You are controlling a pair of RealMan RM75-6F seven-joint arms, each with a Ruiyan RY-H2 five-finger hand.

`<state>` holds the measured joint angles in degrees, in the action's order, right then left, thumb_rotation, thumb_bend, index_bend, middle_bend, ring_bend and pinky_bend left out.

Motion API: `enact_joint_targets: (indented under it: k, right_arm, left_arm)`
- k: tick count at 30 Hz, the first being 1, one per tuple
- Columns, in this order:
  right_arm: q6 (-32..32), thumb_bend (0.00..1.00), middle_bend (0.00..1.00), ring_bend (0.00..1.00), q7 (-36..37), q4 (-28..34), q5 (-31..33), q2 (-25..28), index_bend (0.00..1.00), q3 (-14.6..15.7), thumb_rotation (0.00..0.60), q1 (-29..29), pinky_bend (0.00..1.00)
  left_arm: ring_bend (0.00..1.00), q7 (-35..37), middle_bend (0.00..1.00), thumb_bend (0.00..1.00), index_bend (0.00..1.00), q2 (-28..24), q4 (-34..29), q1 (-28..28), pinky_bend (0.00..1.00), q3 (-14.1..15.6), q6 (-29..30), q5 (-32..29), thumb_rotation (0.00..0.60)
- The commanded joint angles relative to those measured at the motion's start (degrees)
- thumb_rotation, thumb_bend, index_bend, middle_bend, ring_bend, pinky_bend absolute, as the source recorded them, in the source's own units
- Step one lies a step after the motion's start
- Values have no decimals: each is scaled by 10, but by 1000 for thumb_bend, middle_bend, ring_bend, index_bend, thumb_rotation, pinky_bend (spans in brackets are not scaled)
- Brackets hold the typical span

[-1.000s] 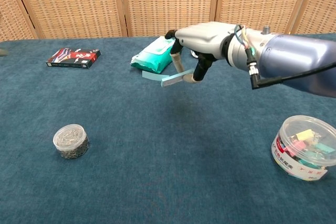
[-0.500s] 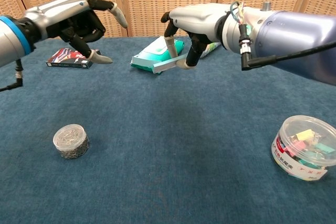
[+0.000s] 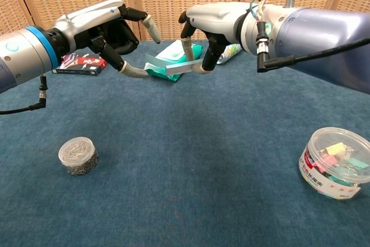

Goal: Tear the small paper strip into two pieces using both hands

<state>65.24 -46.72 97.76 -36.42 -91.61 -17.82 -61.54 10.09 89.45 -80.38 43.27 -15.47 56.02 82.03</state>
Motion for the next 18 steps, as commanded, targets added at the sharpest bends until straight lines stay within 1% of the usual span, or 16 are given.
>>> enact_joint_targets:
  k: [1, 7, 10, 18]
  right_arm:
    - [2, 517, 27, 0, -2, 1, 2, 0, 589, 1, 600, -1, 0]
    - [7, 517, 27, 0, -2, 7, 5, 4, 589, 3, 600, -2, 0]
    - [10, 517, 27, 0, -4, 9, 6, 7, 589, 4, 600, -3, 0]
    - [13, 517, 27, 0, -1, 17, 9, 12, 589, 4, 600, -4, 0]
  left_arm:
    - [951, -6, 903, 178, 416, 6, 0, 4, 998, 1, 1, -3, 600]
    - [956, -29, 915, 281, 507, 23, 11, 14, 998, -4, 5, -22, 600]
    - [959, -39, 920, 324, 522, 26, 11, 21, 999, -6, 2, -32, 600]
    - [959, -57, 920, 330, 527, 28, 3, 29, 999, -6, -5, -54, 600]
